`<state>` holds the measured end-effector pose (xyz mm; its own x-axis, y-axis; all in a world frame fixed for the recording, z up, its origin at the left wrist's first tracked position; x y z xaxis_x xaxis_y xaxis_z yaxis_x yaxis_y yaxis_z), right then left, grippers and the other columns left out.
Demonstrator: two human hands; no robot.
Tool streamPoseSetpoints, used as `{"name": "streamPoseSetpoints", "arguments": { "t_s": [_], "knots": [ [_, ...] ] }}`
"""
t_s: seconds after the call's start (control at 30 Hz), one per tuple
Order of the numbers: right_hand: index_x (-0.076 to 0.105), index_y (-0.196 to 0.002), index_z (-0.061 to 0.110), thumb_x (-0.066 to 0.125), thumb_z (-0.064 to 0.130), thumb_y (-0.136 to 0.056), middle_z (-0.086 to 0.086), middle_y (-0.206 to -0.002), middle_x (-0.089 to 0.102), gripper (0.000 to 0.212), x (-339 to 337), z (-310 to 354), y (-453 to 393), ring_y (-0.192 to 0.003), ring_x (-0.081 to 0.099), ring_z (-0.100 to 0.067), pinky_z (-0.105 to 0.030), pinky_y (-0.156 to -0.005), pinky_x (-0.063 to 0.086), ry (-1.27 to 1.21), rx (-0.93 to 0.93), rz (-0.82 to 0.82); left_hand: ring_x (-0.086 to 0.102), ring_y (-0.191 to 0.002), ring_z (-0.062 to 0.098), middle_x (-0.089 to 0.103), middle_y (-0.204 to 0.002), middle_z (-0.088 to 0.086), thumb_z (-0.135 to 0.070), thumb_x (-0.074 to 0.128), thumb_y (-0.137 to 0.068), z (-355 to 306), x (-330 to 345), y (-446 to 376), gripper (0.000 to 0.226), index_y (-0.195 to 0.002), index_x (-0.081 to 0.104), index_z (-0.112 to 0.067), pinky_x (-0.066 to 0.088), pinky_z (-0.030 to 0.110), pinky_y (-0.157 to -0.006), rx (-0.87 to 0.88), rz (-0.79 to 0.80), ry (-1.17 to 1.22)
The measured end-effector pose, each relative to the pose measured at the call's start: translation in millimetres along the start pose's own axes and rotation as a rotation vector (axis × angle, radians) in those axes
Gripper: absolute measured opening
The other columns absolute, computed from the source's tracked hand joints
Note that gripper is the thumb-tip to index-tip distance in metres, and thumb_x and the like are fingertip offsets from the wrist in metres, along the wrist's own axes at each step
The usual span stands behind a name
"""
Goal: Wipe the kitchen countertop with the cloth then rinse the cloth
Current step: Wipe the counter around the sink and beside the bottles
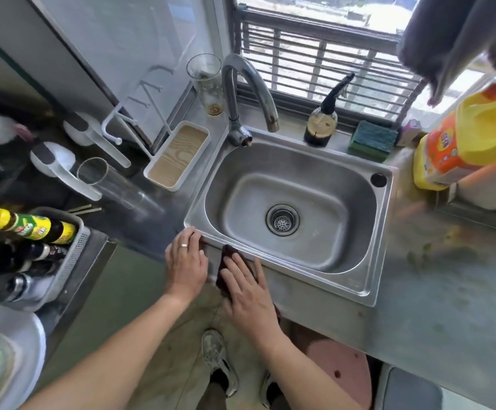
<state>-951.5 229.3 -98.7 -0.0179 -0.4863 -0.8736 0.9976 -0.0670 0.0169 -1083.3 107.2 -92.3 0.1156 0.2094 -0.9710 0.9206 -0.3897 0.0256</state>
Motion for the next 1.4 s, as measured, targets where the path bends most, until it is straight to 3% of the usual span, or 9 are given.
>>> {"name": "streamPoseSetpoints", "arguments": {
  "t_s": [0.17, 0.27, 0.37, 0.6, 0.73, 0.9, 1.23, 1.4],
  "knots": [
    [0.063, -0.124, 0.020, 0.063, 0.040, -0.078, 0.004, -0.150, 0.054, 0.051, -21, -59, 58, -0.148, 0.040, -0.016, -0.043, -0.114, 0.031, 0.062, -0.011, -0.008, 0.049, -0.128, 0.031, 0.053, -0.137, 0.010, -0.023, 0.042, -0.081, -13, 4, 4, 0.049, -0.126, 0.056, -0.011, 0.040, 0.049, -0.100, -0.026, 0.011, -0.014],
    [0.062, -0.124, 0.023, 0.065, 0.040, -0.073, 0.005, -0.148, 0.056, 0.053, -29, -74, 78, -0.143, 0.045, -0.016, -0.040, -0.104, 0.034, 0.081, 0.069, -0.015, 0.050, -0.126, 0.032, 0.055, -0.134, 0.010, -0.023, 0.041, -0.081, -25, 8, 5, 0.045, -0.121, 0.057, -0.012, 0.041, 0.049, -0.099, -0.003, 0.014, -0.008],
    [0.063, -0.120, 0.021, 0.065, 0.037, -0.071, 0.002, -0.146, 0.057, 0.052, -29, -69, 74, -0.138, 0.050, -0.019, -0.039, -0.104, 0.035, 0.072, 0.125, -0.048, 0.051, -0.128, 0.030, 0.053, -0.136, 0.007, -0.022, 0.043, -0.082, -34, 11, 9, 0.043, -0.122, 0.056, -0.014, 0.041, 0.049, -0.102, 0.081, 0.046, -0.007],
    [0.059, -0.122, 0.024, 0.057, 0.039, -0.087, 0.007, -0.145, 0.056, 0.038, -6, -18, 10, -0.141, 0.045, -0.016, -0.037, -0.109, 0.032, -0.005, 0.080, -0.038, 0.047, -0.135, 0.028, 0.049, -0.143, 0.007, -0.022, 0.046, -0.084, -23, 12, 20, 0.052, -0.135, 0.053, -0.018, 0.042, 0.048, -0.104, 0.096, 0.074, -0.061],
    [0.057, -0.122, 0.025, 0.055, 0.038, -0.092, 0.008, -0.145, 0.055, 0.033, 5, 0, -11, -0.142, 0.042, -0.015, -0.036, -0.108, 0.032, -0.014, 0.064, -0.053, 0.046, -0.135, 0.030, 0.045, -0.146, 0.008, -0.014, 0.062, -0.084, -3, 10, 22, 0.058, -0.141, 0.049, -0.021, 0.041, 0.051, -0.104, 0.079, 0.072, -0.060],
    [0.059, -0.119, 0.027, 0.062, 0.038, -0.088, 0.012, -0.149, 0.052, 0.033, -6, -26, 16, -0.146, 0.038, -0.013, -0.038, -0.110, 0.036, 0.004, 0.014, -0.030, 0.044, -0.133, 0.030, 0.047, -0.143, 0.009, -0.030, 0.049, -0.083, 0, 3, 21, 0.056, -0.138, 0.050, -0.019, 0.040, 0.053, -0.104, 0.125, 0.084, -0.018],
    [0.062, -0.104, 0.027, 0.077, 0.019, -0.081, 0.014, -0.147, 0.054, 0.029, -73, -118, 151, -0.140, 0.048, -0.014, -0.044, -0.100, 0.046, 0.056, 0.276, -0.166, 0.050, -0.129, 0.023, 0.053, -0.136, 0.004, -0.037, 0.045, -0.086, -22, -13, 26, 0.048, -0.128, 0.061, -0.020, 0.036, 0.047, -0.111, 0.299, 0.137, 0.061],
    [0.064, -0.095, 0.013, 0.060, 0.013, -0.083, 0.002, -0.116, 0.066, 0.013, -61, -89, 126, -0.112, 0.057, -0.027, -0.048, -0.093, 0.050, -0.014, 0.412, -0.403, 0.050, -0.128, 0.026, 0.054, -0.133, 0.006, -0.036, 0.046, -0.082, -30, -11, 27, 0.046, -0.123, 0.059, -0.018, 0.041, 0.048, -0.103, 0.256, 0.163, 0.067]
  ]
}}
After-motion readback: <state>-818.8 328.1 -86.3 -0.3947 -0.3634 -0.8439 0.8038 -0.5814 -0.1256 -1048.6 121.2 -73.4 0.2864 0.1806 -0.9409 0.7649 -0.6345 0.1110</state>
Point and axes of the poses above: each hand's wrist, its own y-axis away from the middle knuckle, its own x-axis out of the palm, z = x × y, the point moved 1 cm from there along -y, towards the middle knuckle
